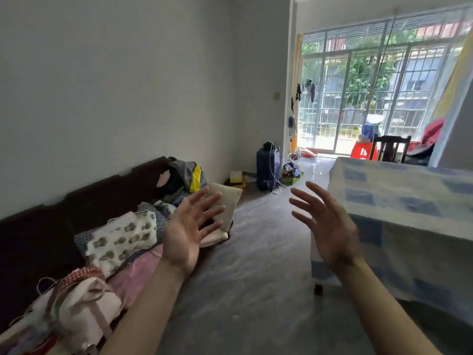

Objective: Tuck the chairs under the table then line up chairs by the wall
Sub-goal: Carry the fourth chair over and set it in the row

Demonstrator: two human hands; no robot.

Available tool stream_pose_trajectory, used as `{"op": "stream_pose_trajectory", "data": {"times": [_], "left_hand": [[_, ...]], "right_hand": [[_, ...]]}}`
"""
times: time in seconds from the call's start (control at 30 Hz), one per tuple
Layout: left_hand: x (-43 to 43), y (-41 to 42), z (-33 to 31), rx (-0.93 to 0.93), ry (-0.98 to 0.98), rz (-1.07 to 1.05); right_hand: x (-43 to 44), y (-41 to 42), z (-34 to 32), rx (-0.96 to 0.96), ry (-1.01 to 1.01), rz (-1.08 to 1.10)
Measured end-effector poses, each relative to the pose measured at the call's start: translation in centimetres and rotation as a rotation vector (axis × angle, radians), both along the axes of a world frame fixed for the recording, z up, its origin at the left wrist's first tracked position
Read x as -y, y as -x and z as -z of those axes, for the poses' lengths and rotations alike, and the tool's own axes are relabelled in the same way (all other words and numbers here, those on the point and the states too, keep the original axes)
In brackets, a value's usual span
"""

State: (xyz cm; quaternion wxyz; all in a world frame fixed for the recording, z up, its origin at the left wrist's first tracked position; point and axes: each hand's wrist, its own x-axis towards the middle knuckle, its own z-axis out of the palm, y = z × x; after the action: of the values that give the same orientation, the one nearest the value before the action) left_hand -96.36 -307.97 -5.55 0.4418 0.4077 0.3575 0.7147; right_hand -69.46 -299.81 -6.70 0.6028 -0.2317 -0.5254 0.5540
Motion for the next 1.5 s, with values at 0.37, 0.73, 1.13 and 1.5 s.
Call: {"op": "stream_pose_trajectory", "data": {"times": [0.37,0.73,1.13,1.5], "left_hand": [[-35.4,8.0,-2.2,0.001,-0.063,0.073],[-74.3,13.0,-3.7,-0.040,-0.031,0.291],[-114.2,9.3,0.9,-0.179,0.040,0.405],[-149.5,3.3,-1.0,-0.128,0.024,0.507]], "right_hand": [[-32.2,8.0,-3.6,0.016,-0.058,0.093],[-64.4,12.9,-5.2,0.041,-0.031,0.337],[-100.9,7.5,-0.1,0.024,-0.003,0.518],[-134.0,1.2,-1.5,0.050,0.015,0.583]]}}
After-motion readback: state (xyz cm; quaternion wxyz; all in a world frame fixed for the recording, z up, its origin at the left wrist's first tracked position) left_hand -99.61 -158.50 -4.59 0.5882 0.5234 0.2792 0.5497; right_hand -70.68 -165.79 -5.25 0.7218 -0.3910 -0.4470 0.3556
